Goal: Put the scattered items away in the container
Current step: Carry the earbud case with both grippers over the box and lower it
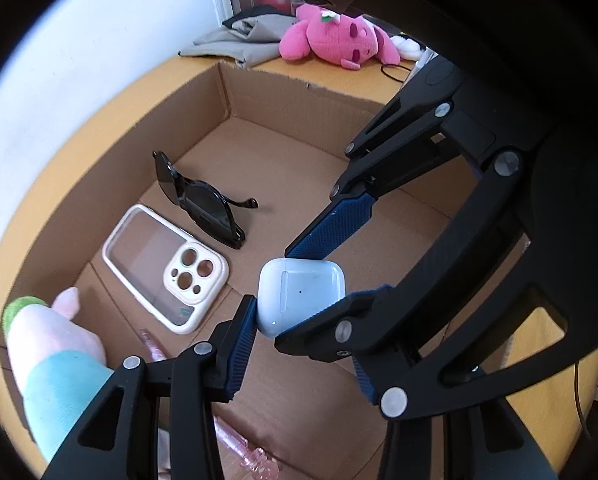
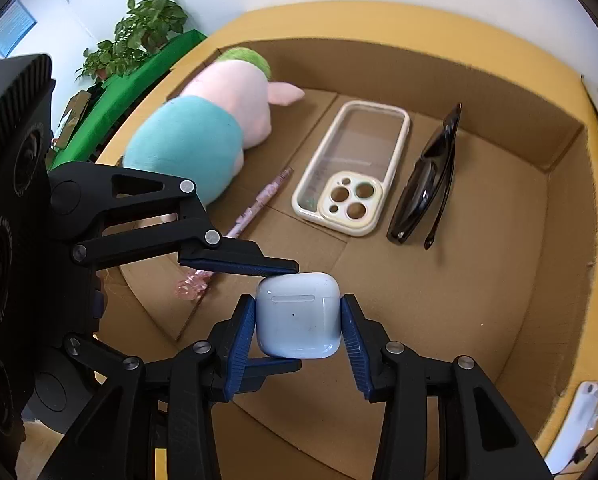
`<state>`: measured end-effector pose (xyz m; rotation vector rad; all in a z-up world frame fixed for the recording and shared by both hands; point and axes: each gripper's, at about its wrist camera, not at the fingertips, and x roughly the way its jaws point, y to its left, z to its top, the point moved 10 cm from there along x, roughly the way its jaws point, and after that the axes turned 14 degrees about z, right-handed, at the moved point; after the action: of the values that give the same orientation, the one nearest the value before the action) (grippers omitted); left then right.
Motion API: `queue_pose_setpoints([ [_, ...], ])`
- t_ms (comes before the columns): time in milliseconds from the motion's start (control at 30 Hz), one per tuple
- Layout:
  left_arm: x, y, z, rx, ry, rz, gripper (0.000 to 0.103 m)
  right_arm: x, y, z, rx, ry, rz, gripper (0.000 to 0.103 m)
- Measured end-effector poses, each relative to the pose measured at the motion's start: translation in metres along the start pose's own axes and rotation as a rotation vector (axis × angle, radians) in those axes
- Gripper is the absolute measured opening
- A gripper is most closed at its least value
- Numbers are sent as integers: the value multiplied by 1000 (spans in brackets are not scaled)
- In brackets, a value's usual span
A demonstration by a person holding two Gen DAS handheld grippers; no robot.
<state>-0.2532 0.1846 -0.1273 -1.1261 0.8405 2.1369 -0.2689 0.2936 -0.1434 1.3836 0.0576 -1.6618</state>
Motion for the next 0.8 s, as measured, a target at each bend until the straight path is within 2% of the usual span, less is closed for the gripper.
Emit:
queue_pose_setpoints([
  [433, 32, -7, -20, -11, 81, -91, 43, 33, -25, -12, 82, 71, 51, 47],
  [800, 30, -9, -27, -14, 86, -70, 44, 36, -24, -17, 83, 56, 51, 47],
])
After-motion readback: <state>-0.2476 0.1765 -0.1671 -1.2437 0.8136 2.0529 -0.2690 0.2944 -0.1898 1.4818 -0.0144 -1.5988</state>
